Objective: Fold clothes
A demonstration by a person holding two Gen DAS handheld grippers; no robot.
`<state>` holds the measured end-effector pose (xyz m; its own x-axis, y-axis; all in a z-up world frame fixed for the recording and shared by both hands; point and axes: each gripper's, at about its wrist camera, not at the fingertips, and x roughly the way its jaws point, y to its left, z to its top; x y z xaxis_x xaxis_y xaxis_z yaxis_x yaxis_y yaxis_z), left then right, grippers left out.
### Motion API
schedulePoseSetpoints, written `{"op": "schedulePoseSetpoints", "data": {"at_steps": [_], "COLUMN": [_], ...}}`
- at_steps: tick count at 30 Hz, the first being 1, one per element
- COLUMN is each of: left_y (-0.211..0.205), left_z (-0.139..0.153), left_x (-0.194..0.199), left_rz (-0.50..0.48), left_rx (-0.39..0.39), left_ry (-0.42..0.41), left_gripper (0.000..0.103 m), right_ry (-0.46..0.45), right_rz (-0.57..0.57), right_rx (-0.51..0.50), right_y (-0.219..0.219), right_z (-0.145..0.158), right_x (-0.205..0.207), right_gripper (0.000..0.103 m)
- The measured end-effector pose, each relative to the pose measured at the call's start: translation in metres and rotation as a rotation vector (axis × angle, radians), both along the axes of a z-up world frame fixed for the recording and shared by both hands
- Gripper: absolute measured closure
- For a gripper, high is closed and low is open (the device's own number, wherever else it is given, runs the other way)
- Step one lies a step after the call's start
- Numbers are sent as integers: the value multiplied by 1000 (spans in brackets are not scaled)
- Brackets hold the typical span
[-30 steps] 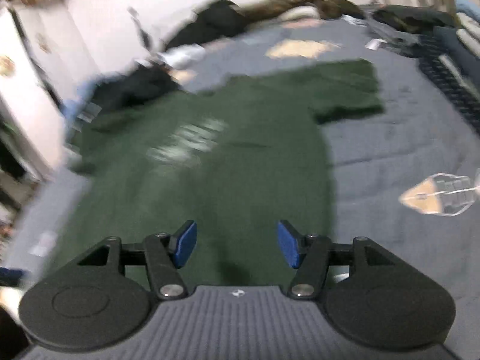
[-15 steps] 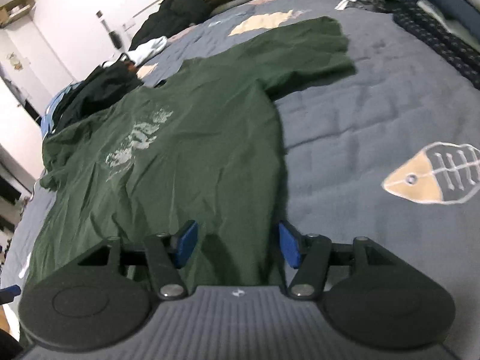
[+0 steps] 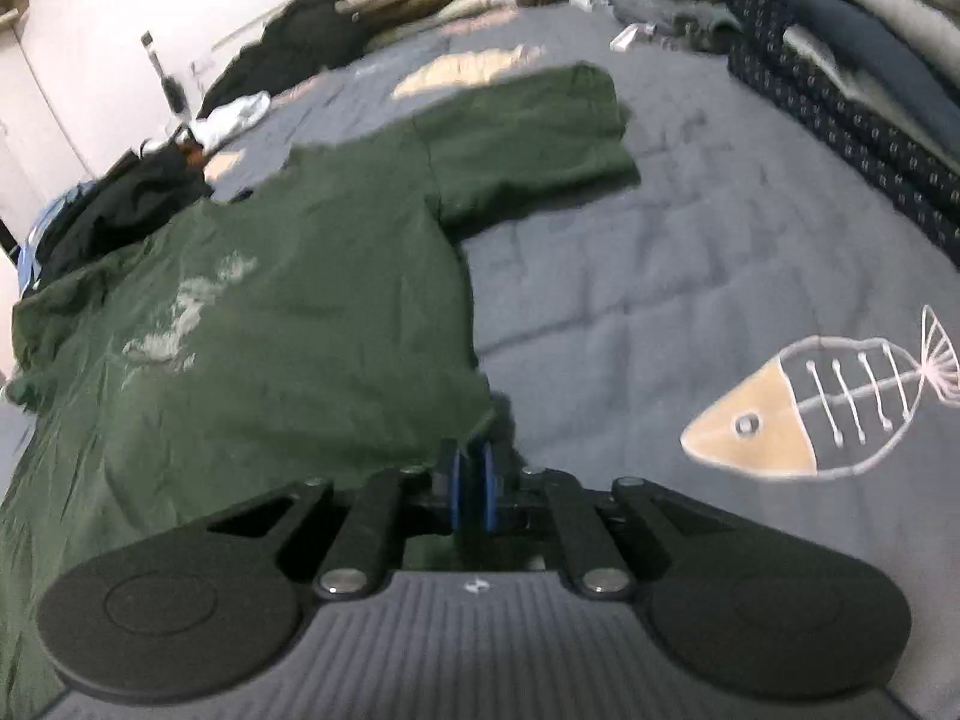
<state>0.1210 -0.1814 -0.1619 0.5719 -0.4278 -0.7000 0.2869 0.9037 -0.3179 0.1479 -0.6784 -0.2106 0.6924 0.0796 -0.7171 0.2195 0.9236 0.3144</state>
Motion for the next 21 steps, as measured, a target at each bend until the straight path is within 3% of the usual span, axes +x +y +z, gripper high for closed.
{"op": "schedulePoseSetpoints", "data": {"at_steps": [2, 4, 7, 11, 18, 21], "left_y": [3, 12, 28, 48, 64, 67], "left_z": [1, 5, 16, 26, 0, -15], "left_x": [1, 3, 14, 30, 17, 16], "left_rz": [15, 33, -18, -129, -299, -323], "left_rx": [8, -5, 0, 39, 112, 75], "left_ry": [1, 21, 82, 183, 319, 372], "left_gripper": [34, 34, 31, 31, 31, 31], "right_ry": [-25, -33, -6, 55, 110, 136], "right_rz": [13, 25, 66, 128, 222, 241], "right_rx": [7, 22, 30, 2, 28, 52], "right_y": [-4, -8, -7, -3, 4, 5], "right_z": [12, 21, 27, 33, 31, 27], "right_x": [-11, -27, -50, -70, -109, -116], "right_gripper": [91, 77, 63, 60, 57, 56]}}
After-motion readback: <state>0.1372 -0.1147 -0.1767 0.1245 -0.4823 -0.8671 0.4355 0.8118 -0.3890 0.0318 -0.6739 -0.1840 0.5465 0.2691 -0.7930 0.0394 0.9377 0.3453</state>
